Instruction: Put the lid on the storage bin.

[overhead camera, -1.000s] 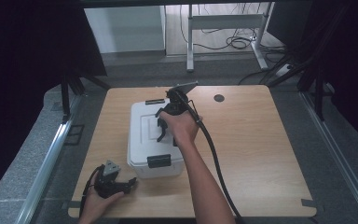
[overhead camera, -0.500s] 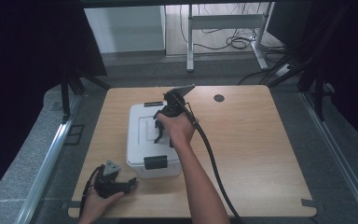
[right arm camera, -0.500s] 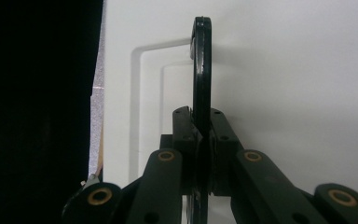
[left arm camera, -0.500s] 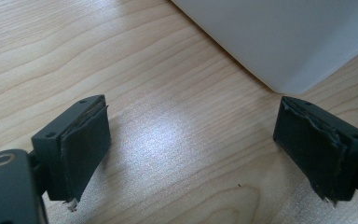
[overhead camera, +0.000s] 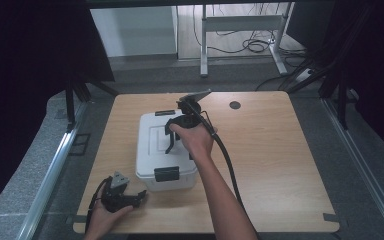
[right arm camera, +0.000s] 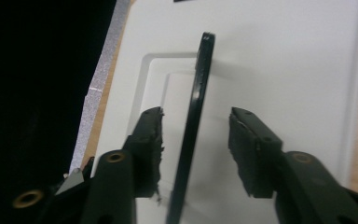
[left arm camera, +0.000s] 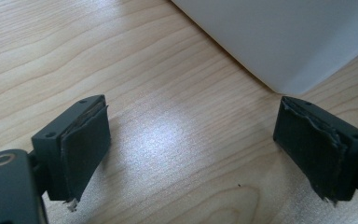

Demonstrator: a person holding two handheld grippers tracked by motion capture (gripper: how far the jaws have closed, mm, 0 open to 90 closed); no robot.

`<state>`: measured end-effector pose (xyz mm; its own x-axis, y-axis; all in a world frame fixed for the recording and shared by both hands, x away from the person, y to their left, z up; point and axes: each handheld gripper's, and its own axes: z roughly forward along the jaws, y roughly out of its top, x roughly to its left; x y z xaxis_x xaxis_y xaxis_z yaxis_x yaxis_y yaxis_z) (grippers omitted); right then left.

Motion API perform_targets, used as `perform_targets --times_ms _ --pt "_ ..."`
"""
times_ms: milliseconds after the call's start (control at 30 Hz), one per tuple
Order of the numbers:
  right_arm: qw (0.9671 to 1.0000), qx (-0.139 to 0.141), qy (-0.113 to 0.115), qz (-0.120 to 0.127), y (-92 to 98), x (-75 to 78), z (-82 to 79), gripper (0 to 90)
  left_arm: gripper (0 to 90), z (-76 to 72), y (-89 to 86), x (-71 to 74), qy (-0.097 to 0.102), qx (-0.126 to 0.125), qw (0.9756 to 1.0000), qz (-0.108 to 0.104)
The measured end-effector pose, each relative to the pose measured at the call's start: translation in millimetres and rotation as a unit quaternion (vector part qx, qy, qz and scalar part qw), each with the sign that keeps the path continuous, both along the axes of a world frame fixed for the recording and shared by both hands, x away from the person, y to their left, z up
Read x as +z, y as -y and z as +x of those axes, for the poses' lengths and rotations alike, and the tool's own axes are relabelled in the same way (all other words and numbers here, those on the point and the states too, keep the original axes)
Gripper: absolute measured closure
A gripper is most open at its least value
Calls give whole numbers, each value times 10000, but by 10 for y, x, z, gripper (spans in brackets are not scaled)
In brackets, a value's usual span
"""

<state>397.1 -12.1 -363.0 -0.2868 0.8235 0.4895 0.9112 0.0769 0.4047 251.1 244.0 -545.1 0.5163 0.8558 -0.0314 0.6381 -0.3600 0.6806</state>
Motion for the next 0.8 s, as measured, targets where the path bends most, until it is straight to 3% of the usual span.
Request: perform_targets --times_ms 33,100,200,367,533,800 --pt "9998 51 186 42 80 21 -26 480 107 0 0 0 -1 0 10000 3" --pt "9996 86 250 43 121 27 -40 463 107 0 0 0 0 1 10000 2" --pt "9981 168 598 26 322 42 -106 404 107 1 0 0 -1 -2 10000 -1" --pt "9966 237 788 60 540 33 -186 387 107 0 -1 1 -6 -4 10000 6" --pt "9943 167 1044 160 882 -56 -290 359 106 0 -1 1 -5 -3 10000 7" --pt "9925 149 1205 140 1247 -187 -430 338 106 0 0 0 3 1 10000 2"
